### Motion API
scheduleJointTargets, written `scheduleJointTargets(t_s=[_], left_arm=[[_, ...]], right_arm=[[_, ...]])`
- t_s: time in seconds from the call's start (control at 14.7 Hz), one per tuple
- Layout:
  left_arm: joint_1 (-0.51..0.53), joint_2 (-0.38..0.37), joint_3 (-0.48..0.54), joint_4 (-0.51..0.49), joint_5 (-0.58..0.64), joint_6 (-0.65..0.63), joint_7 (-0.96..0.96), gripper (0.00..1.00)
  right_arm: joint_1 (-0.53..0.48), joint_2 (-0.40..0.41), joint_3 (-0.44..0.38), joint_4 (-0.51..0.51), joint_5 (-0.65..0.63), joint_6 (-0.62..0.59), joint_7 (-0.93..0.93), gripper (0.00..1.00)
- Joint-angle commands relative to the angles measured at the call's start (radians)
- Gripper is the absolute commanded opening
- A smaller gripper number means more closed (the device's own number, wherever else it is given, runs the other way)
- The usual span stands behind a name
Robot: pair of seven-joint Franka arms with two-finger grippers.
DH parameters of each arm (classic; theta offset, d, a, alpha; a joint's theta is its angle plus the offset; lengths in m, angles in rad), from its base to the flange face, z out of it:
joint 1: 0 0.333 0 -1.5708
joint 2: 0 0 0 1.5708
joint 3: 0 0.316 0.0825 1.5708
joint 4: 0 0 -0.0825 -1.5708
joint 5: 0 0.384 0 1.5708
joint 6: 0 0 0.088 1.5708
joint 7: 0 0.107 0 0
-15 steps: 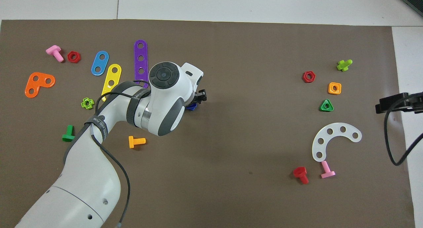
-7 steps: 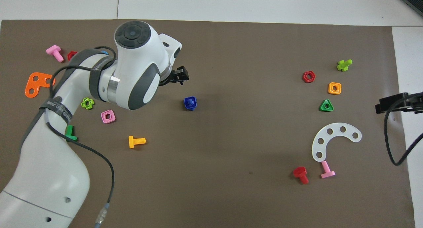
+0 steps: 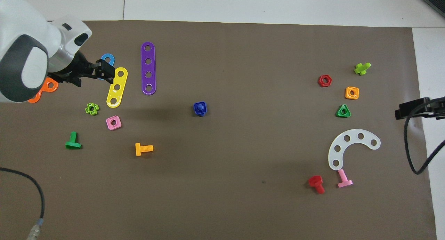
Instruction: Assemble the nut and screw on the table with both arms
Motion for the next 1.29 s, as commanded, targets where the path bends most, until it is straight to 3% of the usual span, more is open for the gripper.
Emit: scheduleJointTargets(t_s=[0.0,0.41,0.75,1.22], left_arm=[[0.014,-0.149,-0.006,-0.165,0.024,-0.002,0.038,1.00],[0.014,-0.307,-0.006,-0.189,0.024,-0.051,0.029,1.00],[0.011,-0.317,-0.009,-0.144,0.066,-0.100,0.037,1.00],[0.028,-0.329,0.018,-0.158,0.064,-0.117,0.046,1.00]], right_arm=[[-0.003,-0.022,0.008,-0.021,-0.005,-0.008,0.018,1.00],[-0.003,-0.022,0.008,-0.021,-0.005,-0.008,0.018,1.00],[-0.003,-0.022,0.009,-0.021,-0.005,-0.008,0.018,1.00],[-0.003,-0.022,0.008,-0.021,-0.005,-0.008,0.019,1.00]])
